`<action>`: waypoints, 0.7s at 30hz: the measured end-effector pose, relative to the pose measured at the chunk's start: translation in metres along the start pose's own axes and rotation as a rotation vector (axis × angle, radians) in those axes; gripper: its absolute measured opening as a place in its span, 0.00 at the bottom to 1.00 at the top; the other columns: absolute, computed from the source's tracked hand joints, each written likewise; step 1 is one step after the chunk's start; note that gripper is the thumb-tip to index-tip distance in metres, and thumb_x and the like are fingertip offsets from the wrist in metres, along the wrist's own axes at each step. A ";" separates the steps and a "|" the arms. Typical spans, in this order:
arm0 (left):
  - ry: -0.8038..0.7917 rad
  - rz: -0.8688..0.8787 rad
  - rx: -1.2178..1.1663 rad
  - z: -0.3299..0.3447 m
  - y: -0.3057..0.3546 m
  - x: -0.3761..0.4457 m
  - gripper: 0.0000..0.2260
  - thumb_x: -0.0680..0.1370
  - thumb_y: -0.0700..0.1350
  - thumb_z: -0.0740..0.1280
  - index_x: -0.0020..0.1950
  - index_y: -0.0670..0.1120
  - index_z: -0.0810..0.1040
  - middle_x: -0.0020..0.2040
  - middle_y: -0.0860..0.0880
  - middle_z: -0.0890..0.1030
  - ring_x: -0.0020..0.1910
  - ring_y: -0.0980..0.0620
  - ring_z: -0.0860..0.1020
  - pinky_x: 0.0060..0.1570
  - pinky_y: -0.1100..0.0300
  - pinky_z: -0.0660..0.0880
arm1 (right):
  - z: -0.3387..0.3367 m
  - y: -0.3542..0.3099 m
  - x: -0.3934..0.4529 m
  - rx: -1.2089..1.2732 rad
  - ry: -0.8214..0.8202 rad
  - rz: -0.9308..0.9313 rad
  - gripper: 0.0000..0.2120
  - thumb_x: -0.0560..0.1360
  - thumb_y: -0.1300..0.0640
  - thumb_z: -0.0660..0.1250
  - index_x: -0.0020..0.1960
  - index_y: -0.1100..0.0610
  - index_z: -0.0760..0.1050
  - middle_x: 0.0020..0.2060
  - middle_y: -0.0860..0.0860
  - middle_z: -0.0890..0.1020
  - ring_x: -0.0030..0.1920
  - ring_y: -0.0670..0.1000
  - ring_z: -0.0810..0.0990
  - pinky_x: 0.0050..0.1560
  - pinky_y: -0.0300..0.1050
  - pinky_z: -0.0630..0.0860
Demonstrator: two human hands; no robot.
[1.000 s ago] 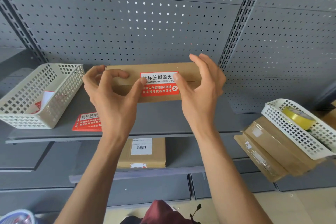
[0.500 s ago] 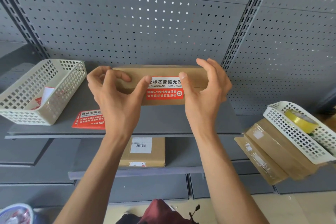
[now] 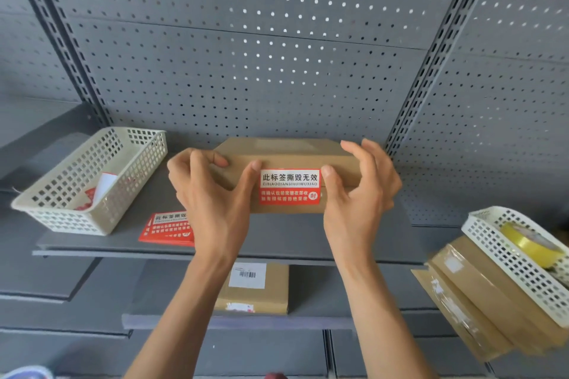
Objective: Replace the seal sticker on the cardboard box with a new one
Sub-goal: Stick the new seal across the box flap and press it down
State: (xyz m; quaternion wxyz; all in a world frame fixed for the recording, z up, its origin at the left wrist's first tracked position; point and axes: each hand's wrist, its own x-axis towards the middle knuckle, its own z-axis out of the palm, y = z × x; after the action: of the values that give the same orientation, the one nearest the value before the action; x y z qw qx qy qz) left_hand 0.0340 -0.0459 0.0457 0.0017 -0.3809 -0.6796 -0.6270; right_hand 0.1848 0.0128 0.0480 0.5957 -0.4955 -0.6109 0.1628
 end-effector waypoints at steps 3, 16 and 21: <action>-0.007 0.036 -0.001 0.001 -0.001 0.000 0.16 0.74 0.54 0.74 0.50 0.49 0.69 0.59 0.48 0.67 0.61 0.43 0.70 0.64 0.38 0.69 | -0.001 0.002 0.003 0.008 -0.010 -0.015 0.16 0.76 0.57 0.72 0.62 0.48 0.79 0.70 0.46 0.73 0.71 0.50 0.64 0.70 0.56 0.63; -0.090 0.083 0.051 0.001 0.001 0.012 0.28 0.68 0.50 0.82 0.57 0.54 0.67 0.66 0.47 0.68 0.68 0.47 0.69 0.68 0.41 0.69 | -0.012 0.005 0.026 -0.113 -0.286 -0.112 0.25 0.73 0.56 0.77 0.68 0.44 0.76 0.77 0.44 0.65 0.76 0.52 0.57 0.72 0.53 0.56; -0.127 0.127 0.073 -0.004 -0.002 0.009 0.31 0.66 0.47 0.83 0.58 0.54 0.66 0.69 0.46 0.67 0.70 0.49 0.67 0.71 0.43 0.67 | -0.018 0.008 0.025 -0.164 -0.398 -0.133 0.27 0.74 0.60 0.76 0.69 0.42 0.75 0.79 0.42 0.62 0.80 0.55 0.51 0.72 0.52 0.50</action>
State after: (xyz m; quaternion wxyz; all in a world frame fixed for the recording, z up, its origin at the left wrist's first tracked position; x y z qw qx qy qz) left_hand 0.0248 -0.0442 0.0491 0.0121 -0.4619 -0.6751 -0.5751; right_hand 0.2093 0.0293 0.0603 0.4306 -0.4589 -0.7590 0.1672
